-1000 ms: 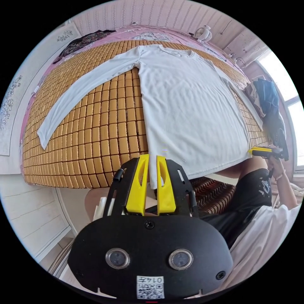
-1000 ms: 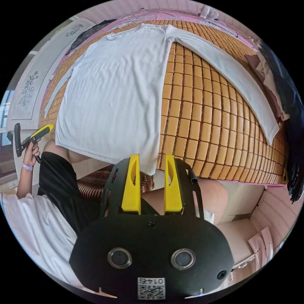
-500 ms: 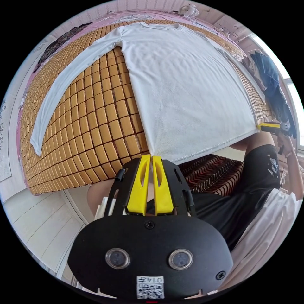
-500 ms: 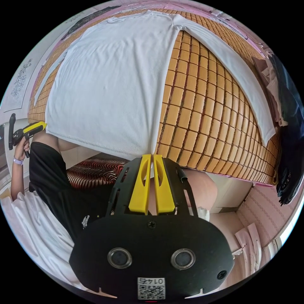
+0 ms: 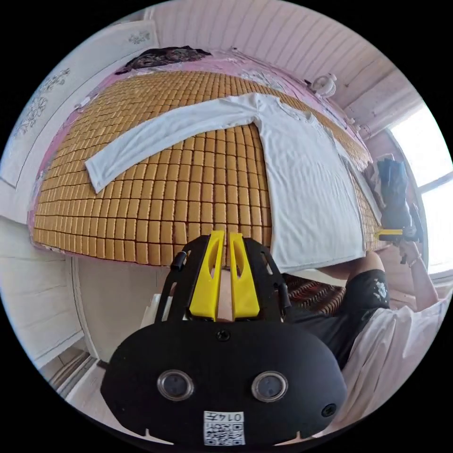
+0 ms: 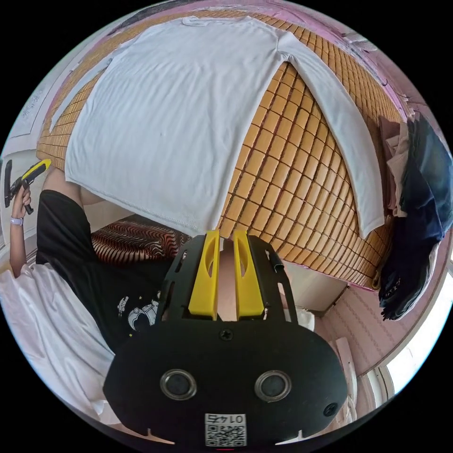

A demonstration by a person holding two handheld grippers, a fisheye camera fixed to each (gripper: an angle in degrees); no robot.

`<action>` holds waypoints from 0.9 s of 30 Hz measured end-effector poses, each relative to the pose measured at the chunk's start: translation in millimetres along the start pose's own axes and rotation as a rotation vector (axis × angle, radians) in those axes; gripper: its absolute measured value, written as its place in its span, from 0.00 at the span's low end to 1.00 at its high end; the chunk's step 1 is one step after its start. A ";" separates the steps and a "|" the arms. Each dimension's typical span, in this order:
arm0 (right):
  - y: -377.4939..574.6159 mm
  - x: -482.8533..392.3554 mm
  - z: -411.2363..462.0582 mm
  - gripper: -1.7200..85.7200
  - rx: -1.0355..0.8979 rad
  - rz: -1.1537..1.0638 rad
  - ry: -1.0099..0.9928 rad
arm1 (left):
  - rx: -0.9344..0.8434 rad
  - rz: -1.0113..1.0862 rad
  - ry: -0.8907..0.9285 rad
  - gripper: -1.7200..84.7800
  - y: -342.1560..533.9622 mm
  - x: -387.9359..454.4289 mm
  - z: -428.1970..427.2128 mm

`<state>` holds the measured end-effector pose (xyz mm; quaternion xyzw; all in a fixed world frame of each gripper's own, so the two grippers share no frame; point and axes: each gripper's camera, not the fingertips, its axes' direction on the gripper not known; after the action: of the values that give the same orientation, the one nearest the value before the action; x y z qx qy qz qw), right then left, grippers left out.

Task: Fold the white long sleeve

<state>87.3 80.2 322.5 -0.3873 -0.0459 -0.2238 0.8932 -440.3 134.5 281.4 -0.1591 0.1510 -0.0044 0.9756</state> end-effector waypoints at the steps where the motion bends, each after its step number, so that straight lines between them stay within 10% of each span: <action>1: -14.9 -9.3 -13.9 0.08 0.045 -0.034 -0.012 | 0.061 -0.063 -0.006 0.01 1.4 -20.7 -7.4; 16: -269.6 -335.1 -81.9 0.08 0.264 -0.801 -0.138 | 0.301 -0.436 -0.186 0.05 13.9 -177.8 -5.8; 27: -361.4 -486.6 -66.8 0.11 0.428 -0.810 0.003 | 0.236 -0.416 -0.205 0.08 5.1 -204.3 20.3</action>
<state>-511.9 -6.9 394.5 -0.1445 -0.2378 -0.5410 0.7936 -629.5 157.2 358.0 -0.0715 0.0137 -0.2062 0.9758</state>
